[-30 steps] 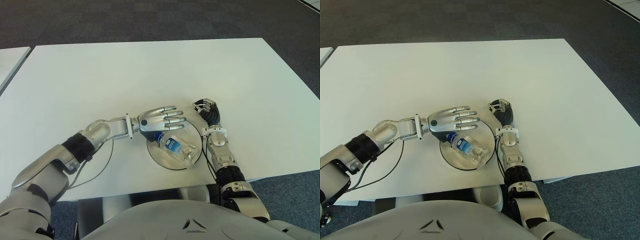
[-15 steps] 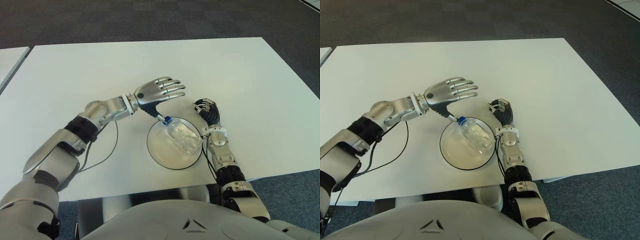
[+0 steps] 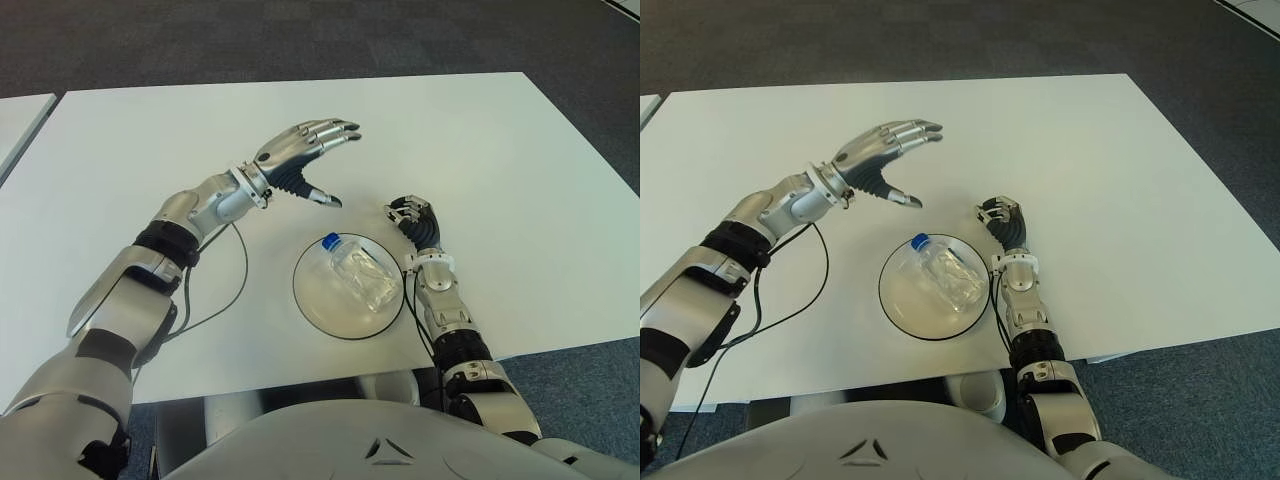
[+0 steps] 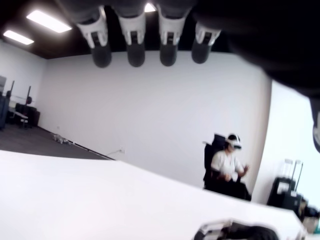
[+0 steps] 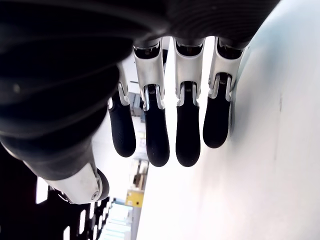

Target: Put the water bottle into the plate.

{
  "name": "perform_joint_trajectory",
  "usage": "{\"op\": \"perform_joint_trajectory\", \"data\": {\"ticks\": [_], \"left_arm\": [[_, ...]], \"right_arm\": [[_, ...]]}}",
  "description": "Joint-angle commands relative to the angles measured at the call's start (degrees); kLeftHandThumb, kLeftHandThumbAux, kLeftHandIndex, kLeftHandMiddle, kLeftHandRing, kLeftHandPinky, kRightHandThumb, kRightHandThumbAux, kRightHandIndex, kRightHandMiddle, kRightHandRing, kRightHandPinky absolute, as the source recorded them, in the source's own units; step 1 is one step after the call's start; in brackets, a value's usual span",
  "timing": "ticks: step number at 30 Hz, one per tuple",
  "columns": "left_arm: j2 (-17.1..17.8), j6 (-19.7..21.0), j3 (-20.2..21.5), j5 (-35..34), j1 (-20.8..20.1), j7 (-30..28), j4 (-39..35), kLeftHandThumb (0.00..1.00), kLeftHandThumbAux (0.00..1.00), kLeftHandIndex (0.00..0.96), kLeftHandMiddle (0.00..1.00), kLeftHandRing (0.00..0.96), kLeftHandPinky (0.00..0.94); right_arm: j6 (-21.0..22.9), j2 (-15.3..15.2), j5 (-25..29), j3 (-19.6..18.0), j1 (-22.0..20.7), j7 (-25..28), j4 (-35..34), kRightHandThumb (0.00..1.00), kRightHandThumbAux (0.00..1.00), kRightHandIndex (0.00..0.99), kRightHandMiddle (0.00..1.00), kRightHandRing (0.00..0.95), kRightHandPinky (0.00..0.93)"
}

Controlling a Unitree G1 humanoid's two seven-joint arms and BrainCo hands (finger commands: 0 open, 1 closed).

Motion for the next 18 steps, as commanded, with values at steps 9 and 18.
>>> {"op": "perform_joint_trajectory", "data": {"ticks": [9,18], "left_arm": [[-1.2,-0.2,8.7,-14.6,8.0,-11.1,-2.2,0.135,0.394,0.0,0.0,0.0,0.002],[-3.4,8.0,12.4,-16.5,12.7,-12.1,-6.2,0.131,0.41,0.0,0.0,0.0,0.008]], "right_arm": [[0.0,0.1,1.1,-0.3,0.9,0.7,0.6,0.708,0.728,0.435,0.52,0.562,0.606],[-0.4,-0.1,0.8,-0.3,1.0,0.4,0.8,0.709,0.728,0.435,0.493,0.534,0.562]]}}
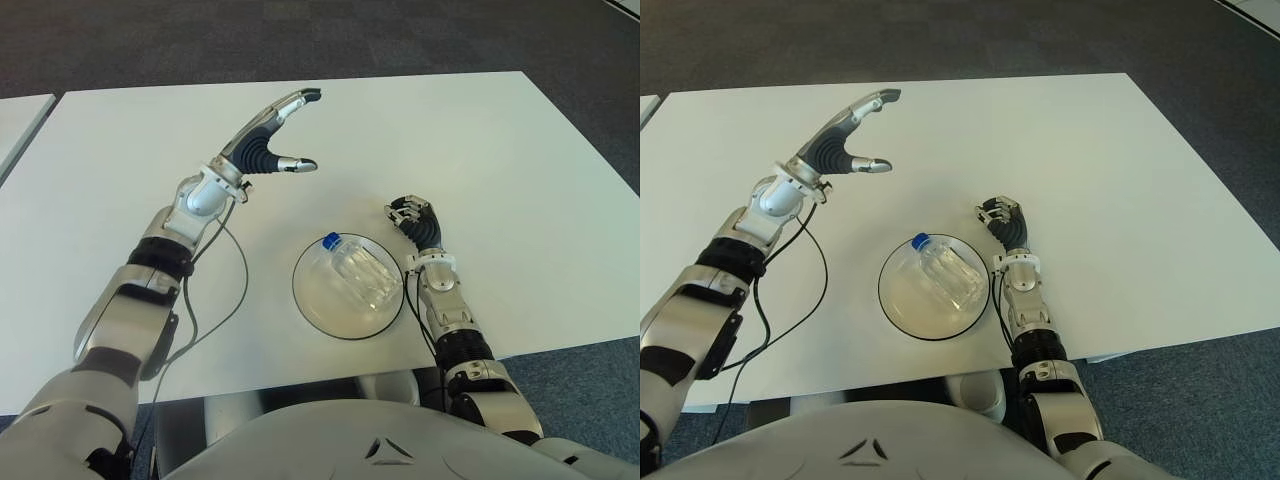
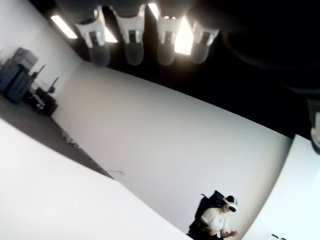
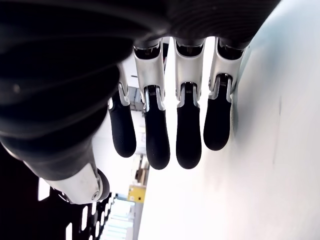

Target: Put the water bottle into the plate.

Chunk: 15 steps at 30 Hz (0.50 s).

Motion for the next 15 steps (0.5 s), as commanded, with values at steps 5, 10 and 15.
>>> {"op": "perform_joint_trajectory", "data": {"ticks": [5,10,15], "left_arm": [[-3.8,1.1,4.0,-0.3,0.7,3.6,12.3,0.124,0.395,0.0,0.0,0.0,0.001],[-5.7,-0.8,6.7,-2.8,0.6,3.2,16.7,0.115,0.4,0.0,0.0,0.0,0.0],[-7.8,-2.3,10.3,-7.7,3.0,-0.1,19.3,0.122,0.42,0.0,0.0,0.0,0.0]], "right_arm": [[0.7,0.1,0.1,0.2,0.9,0.1,0.5,0.709,0.729,0.435,0.495,0.541,0.586],[0.6,0.0,0.2,0.2,0.8,0.3,0.7,0.708,0.729,0.435,0.497,0.54,0.579],[0.2,0.1,0.5,0.1,1.0,0.5,0.7,0.708,0.728,0.435,0.495,0.537,0.583]]}}
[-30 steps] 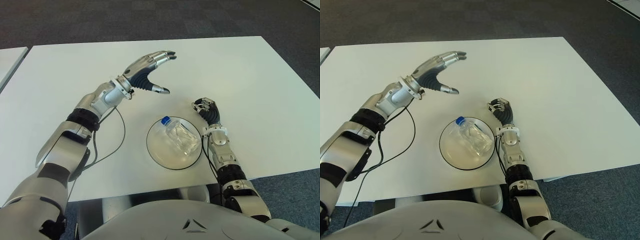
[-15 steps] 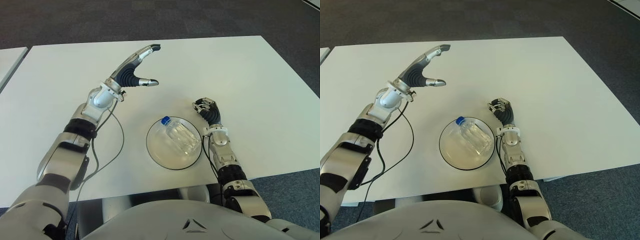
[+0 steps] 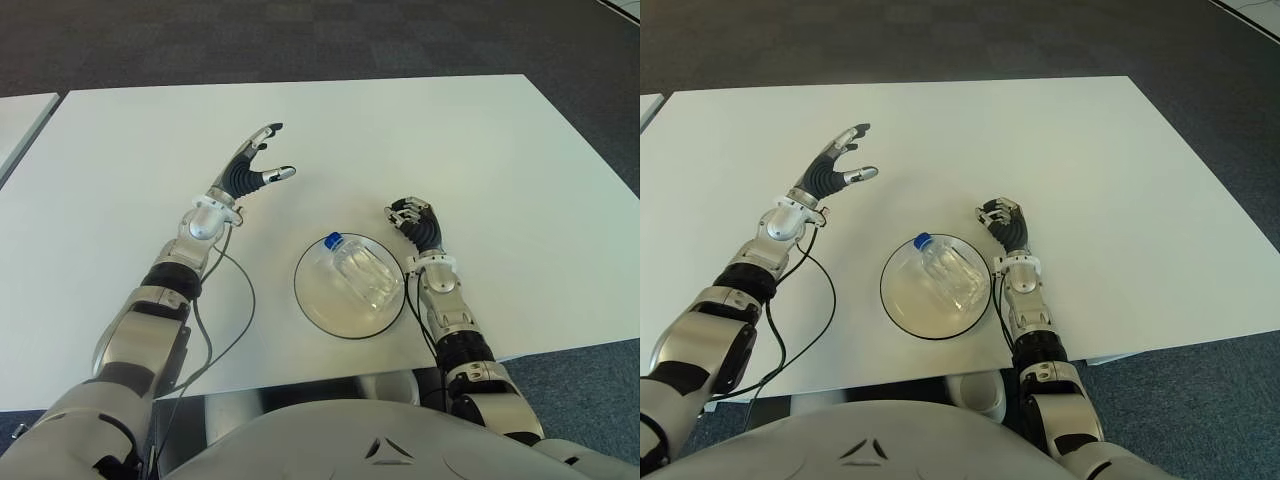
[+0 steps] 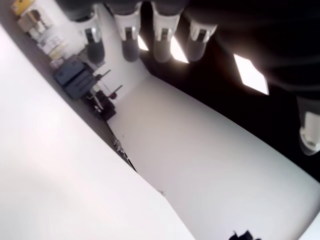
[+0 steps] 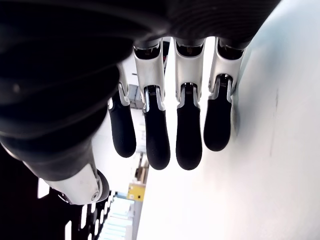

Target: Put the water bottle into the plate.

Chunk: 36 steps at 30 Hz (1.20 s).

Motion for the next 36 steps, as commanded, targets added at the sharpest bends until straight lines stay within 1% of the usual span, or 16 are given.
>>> {"op": "perform_joint_trajectory", "data": {"ticks": [1,2,5,6,9,15,22,23,28,30,31,32,33,36], "left_arm": [[-2.2,-1.8,3.8,-5.5,2.8,-3.7,2.9,0.126,0.431,0.0,0.0,0.0,0.0],[-2.7,-2.2,4.5,-6.7,3.6,-4.6,3.0,0.129,0.438,0.0,0.0,0.0,0.0],[-3.8,-3.0,6.0,-9.2,4.9,-6.8,2.8,0.137,0.457,0.0,0.0,0.0,0.0],[-4.6,-3.3,6.7,-10.7,6.0,-7.7,2.0,0.138,0.46,0.0,0.0,0.0,0.0],[-6.1,-3.6,8.1,-13.1,7.8,-9.3,0.5,0.141,0.48,0.0,0.0,0.0,0.0],[-8.1,-3.3,10.6,-16.9,10.4,-11.6,-1.9,0.127,0.505,0.0,0.0,0.0,0.0],[-9.5,-2.2,13.5,-19.5,13.2,-11.9,-3.8,0.094,0.564,0.0,0.0,0.0,0.0],[-9.9,-1.9,14.1,-20.0,13.5,-11.5,-3.9,0.084,0.579,0.0,0.0,0.0,0.0],[-11.3,-0.7,15.8,-20.7,14.2,-10.3,-4.5,0.038,0.714,0.001,0.0,0.0,0.0],[-12.0,0.1,16.5,-20.8,14.6,-9.4,-4.7,0.015,0.79,0.027,0.003,0.0,0.012],[-12.4,0.5,16.9,-20.8,15.1,-8.4,-5.0,0.012,0.802,0.032,0.005,0.0,0.015],[-12.7,0.8,17.1,-20.6,15.4,-7.9,-5.3,0.007,0.836,0.049,0.015,0.0,0.037],[-13.1,1.1,17.3,-20.2,16.0,-6.8,-5.8,0.006,0.848,0.055,0.019,0.0,0.045],[-13.9,1.8,17.5,-18.7,17.4,-4.0,-7.4,0.001,0.911,0.097,0.059,0.036,0.095]], "right_arm": [[0.1,0.3,0.6,0.1,0.7,0.5,0.6,0.708,0.728,0.435,0.494,0.537,0.589],[0.1,0.3,0.6,0.1,0.8,0.4,0.5,0.708,0.728,0.435,0.493,0.537,0.593],[0.3,0.4,0.4,0.0,0.9,0.1,0.3,0.708,0.729,0.434,0.484,0.525,0.561],[0.5,0.4,0.2,0.1,1.0,-0.2,0.2,0.708,0.729,0.434,0.482,0.523,0.555],[0.7,0.4,0.0,0.2,1.1,-0.4,0.0,0.707,0.729,0.434,0.488,0.525,0.574],[0.2,0.0,0.6,0.3,1.0,1.1,0.2,0.707,0.729,0.433,0.514,0.552,0.611],[-0.5,-0.2,1.6,0.1,1.0,3.3,0.3,0.707,0.729,0.434,0.557,0.588,0.636],[-0.6,-0.2,1.8,0.0,1.0,3.7,0.3,0.707,0.729,0.434,0.562,0.593,0.64],[-0.8,-0.2,2.3,-0.2,0.8,4.4,0.6,0.708,0.728,0.434,0.57,0.6,0.641],[-0.9,-0.2,2.3,-0.3,0.8,4.7,0.6,0.708,0.728,0.434,0.567,0.599,0.639],[-0.9,-0.2,2.4,-0.3,0.7,4.8,0.7,0.708,0.728,0.434,0.567,0.599,0.639],[-0.9,-0.2,2.4,-0.4,0.7,4.8,0.7,0.708,0.728,0.434,0.569,0.601,0.639],[-1.1,-0.2,2.4,-0.4,0.7,4.8,0.8,0.708,0.728,0.434,0.57,0.602,0.639],[-1.7,-0.3,2.2,-0.4,0.6,4.9,1.1,0.708,0.728,0.434,0.574,0.605,0.644]]}}
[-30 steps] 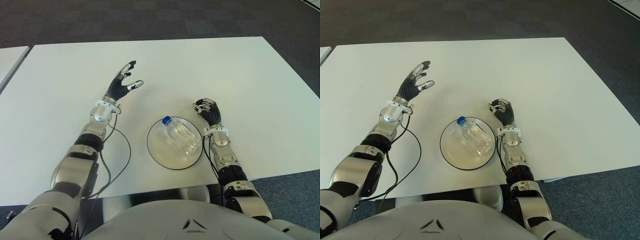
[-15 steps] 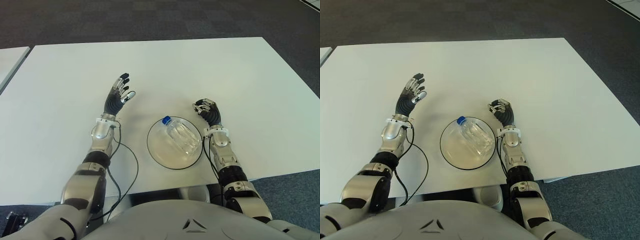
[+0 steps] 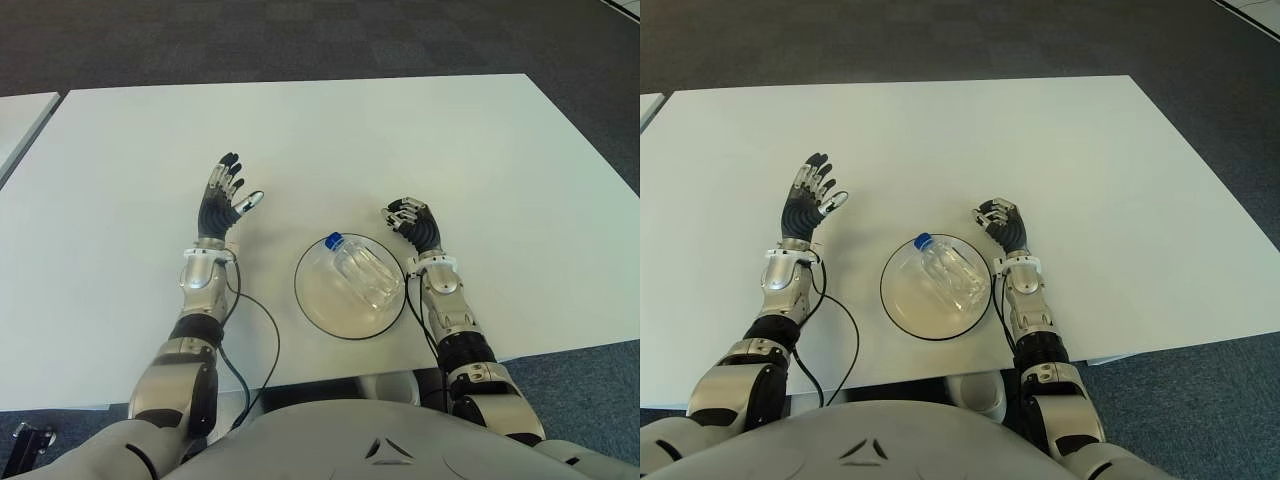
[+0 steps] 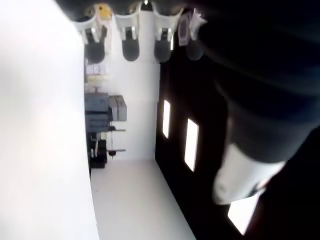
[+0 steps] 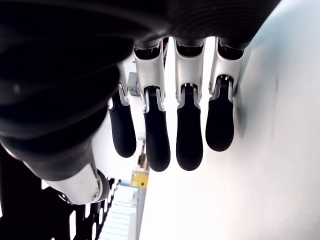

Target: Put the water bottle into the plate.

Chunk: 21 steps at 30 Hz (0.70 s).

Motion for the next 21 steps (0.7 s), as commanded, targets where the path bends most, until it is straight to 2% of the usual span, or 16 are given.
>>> {"op": "perform_joint_trajectory", "data": {"ticks": [1,6,13,21], "left_arm": [[-1.4,1.9,0.7,1.5,2.8,4.3,-2.2,0.001,0.918,0.103,0.065,0.042,0.1],[-2.9,4.2,0.1,3.9,6.7,8.7,-6.2,0.0,0.968,0.15,0.132,0.112,0.173],[-4.1,7.0,-0.7,7.7,9.5,14.3,-9.5,0.003,0.956,0.235,0.256,0.242,0.306],[-4.8,4.9,-0.6,10.4,10.0,18.5,-7.7,0.041,0.905,0.319,0.361,0.348,0.392]], "right_arm": [[-0.7,-0.1,0.7,-0.2,0.3,0.3,1.3,0.708,0.728,0.434,0.575,0.606,0.644],[-1.4,-0.3,0.9,-0.3,0.1,0.8,1.7,0.708,0.729,0.434,0.592,0.623,0.66],[-1.6,-0.5,1.2,-0.3,-0.1,1.1,2.3,0.709,0.729,0.435,0.604,0.626,0.651],[-0.5,-0.8,1.2,-0.5,-0.4,0.9,3.0,0.709,0.729,0.436,0.612,0.629,0.65]]}}
